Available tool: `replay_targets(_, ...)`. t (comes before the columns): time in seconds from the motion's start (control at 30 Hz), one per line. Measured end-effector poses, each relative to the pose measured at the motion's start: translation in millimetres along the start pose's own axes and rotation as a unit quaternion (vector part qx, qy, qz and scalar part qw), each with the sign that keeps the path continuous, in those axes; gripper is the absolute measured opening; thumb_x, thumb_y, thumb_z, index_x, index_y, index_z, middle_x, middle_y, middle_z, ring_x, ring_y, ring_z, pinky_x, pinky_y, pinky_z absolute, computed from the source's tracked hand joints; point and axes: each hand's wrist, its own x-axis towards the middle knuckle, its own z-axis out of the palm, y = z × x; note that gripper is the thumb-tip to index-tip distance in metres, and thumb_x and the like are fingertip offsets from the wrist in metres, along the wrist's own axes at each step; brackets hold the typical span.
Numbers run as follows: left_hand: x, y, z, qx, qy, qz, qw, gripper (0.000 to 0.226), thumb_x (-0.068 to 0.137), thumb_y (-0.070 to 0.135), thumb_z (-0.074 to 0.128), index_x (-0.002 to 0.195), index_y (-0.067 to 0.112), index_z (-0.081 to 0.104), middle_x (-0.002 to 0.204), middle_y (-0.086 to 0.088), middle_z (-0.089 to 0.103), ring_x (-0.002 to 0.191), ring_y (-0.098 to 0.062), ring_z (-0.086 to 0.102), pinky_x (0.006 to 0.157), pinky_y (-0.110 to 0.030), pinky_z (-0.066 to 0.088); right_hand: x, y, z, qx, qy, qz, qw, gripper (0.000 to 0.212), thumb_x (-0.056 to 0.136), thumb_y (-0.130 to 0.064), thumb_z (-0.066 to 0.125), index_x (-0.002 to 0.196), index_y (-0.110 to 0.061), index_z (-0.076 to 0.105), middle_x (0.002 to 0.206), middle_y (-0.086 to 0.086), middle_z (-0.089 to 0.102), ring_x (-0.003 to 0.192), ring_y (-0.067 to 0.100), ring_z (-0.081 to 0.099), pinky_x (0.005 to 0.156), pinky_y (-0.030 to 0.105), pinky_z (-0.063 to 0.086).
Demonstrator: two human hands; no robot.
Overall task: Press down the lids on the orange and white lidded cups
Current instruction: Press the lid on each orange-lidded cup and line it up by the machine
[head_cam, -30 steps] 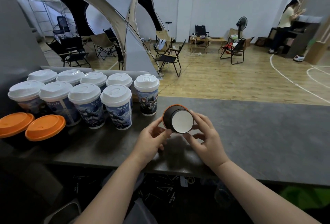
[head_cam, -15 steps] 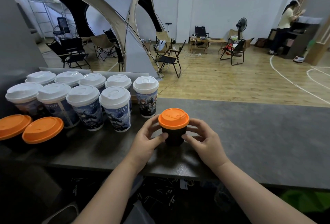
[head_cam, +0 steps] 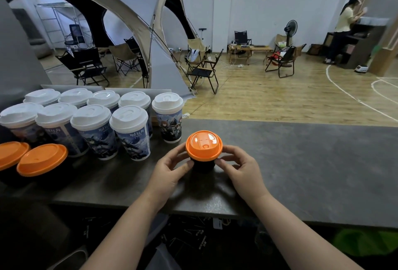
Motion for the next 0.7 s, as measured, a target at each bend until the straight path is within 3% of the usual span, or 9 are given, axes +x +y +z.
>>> replay_targets(0.2, 2.2, 3.2, 44.5, 0.056, -0.001, -0.002, 0.998, 0.054, 0.091, -0.006, 0.063, 0.134, 0.026, 0.054, 0.115, 0.014, 0.073, 0.104, -0.004, 0.069, 0.080, -0.023, 0.057, -12.1, 5.4, -40.3, 0.007, 0.024, 0.010, 1.000, 0.037, 0.089, -0.020, 0.075, 0.120, -0.039, 0.066, 0.113, -0.021, 0.070, 0.102, 0.003, 0.068, 0.073, 0.017, 0.055)
replay_targets(0.33, 7.6, 1.2, 121.8, 0.087, -0.021, 0.010, 0.996, 0.055, 0.094, -0.005, 0.060, 0.128, 0.037, 0.053, 0.123, 0.008, 0.067, 0.106, -0.012, 0.068, 0.084, -0.034, 0.059, -26.0, 16.8, -109.6, -0.003, 0.062, 0.024, 0.998, 0.044, 0.087, -0.014, 0.077, 0.126, -0.030, 0.065, 0.117, -0.018, 0.070, 0.101, 0.004, 0.068, 0.068, 0.019, 0.054)
replay_targets(0.53, 23.2, -5.4, 268.5, 0.069, -0.076, -0.002, 0.995, 0.058, 0.099, -0.008, 0.047, 0.128, 0.041, 0.050, 0.112, 0.020, 0.066, 0.101, 0.008, 0.065, 0.074, -0.019, 0.057, -44.9, 26.4, -245.4, -0.025, 0.133, 0.029, 0.990, 0.045, 0.086, -0.013, 0.078, 0.121, -0.036, 0.064, 0.112, -0.026, 0.069, 0.100, 0.000, 0.067, 0.069, 0.014, 0.052)
replay_targets(0.7, 32.2, -7.1, 396.7, 0.047, -0.125, 0.001, 0.991, 0.058, 0.100, -0.007, 0.044, 0.137, 0.038, 0.047, 0.125, 0.014, 0.060, 0.111, 0.002, 0.061, 0.074, -0.019, 0.057, -61.6, 42.1, -364.0, -0.049, 0.178, 0.043, 0.982, 0.046, 0.087, -0.019, 0.078, 0.127, -0.036, 0.062, 0.118, -0.024, 0.068, 0.106, 0.001, 0.065, 0.079, 0.025, 0.057)
